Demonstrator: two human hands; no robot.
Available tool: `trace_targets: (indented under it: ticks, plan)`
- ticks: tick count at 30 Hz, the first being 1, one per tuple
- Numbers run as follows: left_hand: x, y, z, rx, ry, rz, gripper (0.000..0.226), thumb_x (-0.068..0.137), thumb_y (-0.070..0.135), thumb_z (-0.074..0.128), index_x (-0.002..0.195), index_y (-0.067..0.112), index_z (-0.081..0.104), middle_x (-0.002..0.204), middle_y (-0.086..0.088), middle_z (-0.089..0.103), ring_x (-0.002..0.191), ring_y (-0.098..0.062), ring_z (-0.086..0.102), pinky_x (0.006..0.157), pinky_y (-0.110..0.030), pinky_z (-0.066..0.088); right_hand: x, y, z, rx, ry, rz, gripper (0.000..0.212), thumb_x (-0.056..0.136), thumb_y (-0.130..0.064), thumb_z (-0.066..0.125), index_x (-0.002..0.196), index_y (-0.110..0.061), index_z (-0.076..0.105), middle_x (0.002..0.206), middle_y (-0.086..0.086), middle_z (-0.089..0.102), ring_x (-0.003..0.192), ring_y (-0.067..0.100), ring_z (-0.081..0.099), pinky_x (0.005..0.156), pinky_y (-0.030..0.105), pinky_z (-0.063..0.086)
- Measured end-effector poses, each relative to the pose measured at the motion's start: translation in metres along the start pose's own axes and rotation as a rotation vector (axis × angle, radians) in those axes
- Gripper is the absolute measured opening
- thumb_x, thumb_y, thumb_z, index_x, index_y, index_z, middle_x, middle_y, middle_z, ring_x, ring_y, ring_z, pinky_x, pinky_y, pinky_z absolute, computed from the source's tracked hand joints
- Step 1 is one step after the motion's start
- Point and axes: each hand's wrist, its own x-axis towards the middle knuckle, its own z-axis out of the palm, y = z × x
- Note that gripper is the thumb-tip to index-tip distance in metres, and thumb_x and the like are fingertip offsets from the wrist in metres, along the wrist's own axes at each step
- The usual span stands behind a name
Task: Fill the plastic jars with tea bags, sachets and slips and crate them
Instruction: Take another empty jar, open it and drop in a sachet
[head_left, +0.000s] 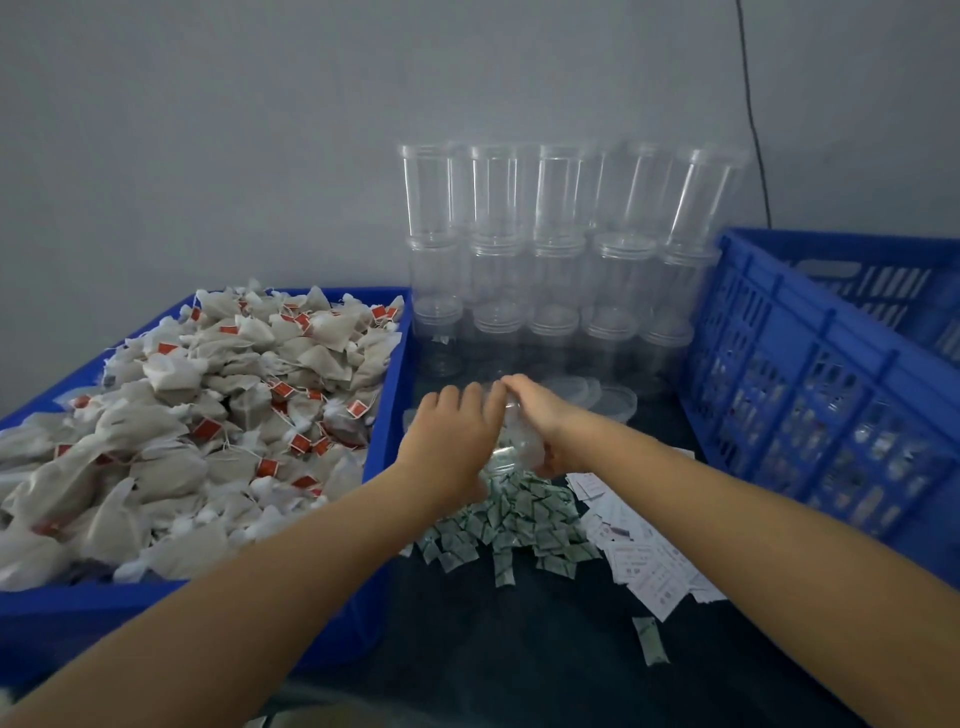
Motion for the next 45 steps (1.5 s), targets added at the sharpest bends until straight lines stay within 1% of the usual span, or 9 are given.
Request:
trace_targets:
  ticks: [3,7,10,16,29,33,36,40,45]
  plan:
    - [0.005,-0.011,0.003,-0.563,-0.019,-0.095,0.101,0.064,0.046,0.077,0.143,0.015,0.021,0.122,0.000,0.050,0.101,-0.018,0.052,0.083,-0.030,0.044,0.002,0.001,-0.007,-0.401,0.090,-0.394,0.055,0.100,-0.061,0.036,0.137,-0.021,0.044,0.140,0.009,0.051,0.127,0.031,0.051,0.105,0.049,0.041]
    - [0.006,-0.025,-0.002,-1.110,-0.195,-0.126,0.097,0.063,0.042,0.083,0.137,0.030,0.022,0.117,0.011,0.041,0.097,-0.001,0.050,0.076,-0.017,0.045,-0.015,-0.005,-0.028,-0.481,0.026,-0.713,0.046,0.097,-0.047,0.052,0.136,-0.023,0.049,0.120,0.004,0.057,0.102,0.012,0.056,0.092,0.032,0.046]
    - [0.004,-0.033,-0.008,-1.407,-0.341,-0.135,0.097,0.058,0.041,0.084,0.136,0.029,0.028,0.125,0.014,0.044,0.106,-0.002,0.054,0.082,-0.017,0.046,-0.032,-0.011,-0.039,-0.369,-0.150,-0.738,0.048,0.084,-0.043,0.053,0.131,-0.035,0.051,0.119,0.005,0.057,0.100,0.007,0.058,0.083,0.017,0.051]
    - [-0.001,-0.029,-0.009,-1.918,-0.466,-0.067,0.090,0.056,0.034,0.071,0.139,0.017,0.039,0.135,-0.012,0.050,0.119,-0.023,0.057,0.095,-0.035,0.048,-0.051,-0.014,-0.053,-0.189,-0.322,-0.754,0.062,0.065,-0.050,0.061,0.127,-0.045,0.055,0.138,0.008,0.055,0.122,0.024,0.059,0.104,0.039,0.048]
    - [-0.005,-0.033,0.001,-2.528,-0.822,0.064,0.090,0.060,0.046,0.081,0.131,0.003,0.047,0.124,-0.025,0.054,0.105,-0.037,0.059,0.087,-0.044,0.052,-0.037,-0.005,-0.041,0.261,-0.590,-0.793,0.084,0.052,-0.024,0.073,0.133,-0.017,0.050,0.124,0.007,0.060,0.107,0.014,0.064,0.091,0.028,0.054]
    - [-0.004,-0.030,-0.002,-2.367,-0.599,-0.014,0.085,0.061,0.047,0.079,0.131,0.010,0.046,0.120,-0.016,0.060,0.102,-0.029,0.062,0.082,-0.038,0.055,-0.032,-0.003,-0.049,0.293,-0.622,-0.692,0.099,0.055,-0.024,0.079,0.146,-0.022,0.040,0.147,0.008,0.048,0.127,0.024,0.055,0.101,0.036,0.051]
    - [-0.006,-0.019,-0.003,-1.730,-0.199,-0.105,0.085,0.063,0.039,0.079,0.136,0.030,0.037,0.130,0.001,0.056,0.109,-0.009,0.061,0.083,-0.022,0.052,-0.031,-0.009,-0.066,-0.116,-0.253,-0.587,0.098,0.075,-0.061,0.062,0.157,-0.030,0.020,0.163,0.002,0.027,0.140,0.022,0.042,0.099,0.016,0.046]
    - [-0.005,-0.011,0.008,-0.497,0.116,-0.026,0.095,0.072,0.045,0.073,0.149,0.032,0.019,0.149,0.004,0.032,0.133,-0.018,0.034,0.107,-0.036,0.031,-0.028,-0.008,-0.074,-0.124,-0.106,-0.229,0.131,0.044,-0.093,0.050,0.157,-0.032,0.025,0.137,0.012,0.053,0.109,0.031,0.067,0.074,0.038,0.061]
    - [-0.002,0.001,0.004,-0.087,0.381,0.112,0.080,0.063,0.023,0.080,0.137,0.022,0.049,0.135,-0.011,0.054,0.120,-0.031,0.053,0.096,-0.043,0.043,-0.025,0.006,-0.065,-0.172,-0.159,-0.080,0.127,0.047,-0.092,0.049,0.148,-0.015,0.042,0.119,0.025,0.068,0.090,0.036,0.075,0.068,0.037,0.061]
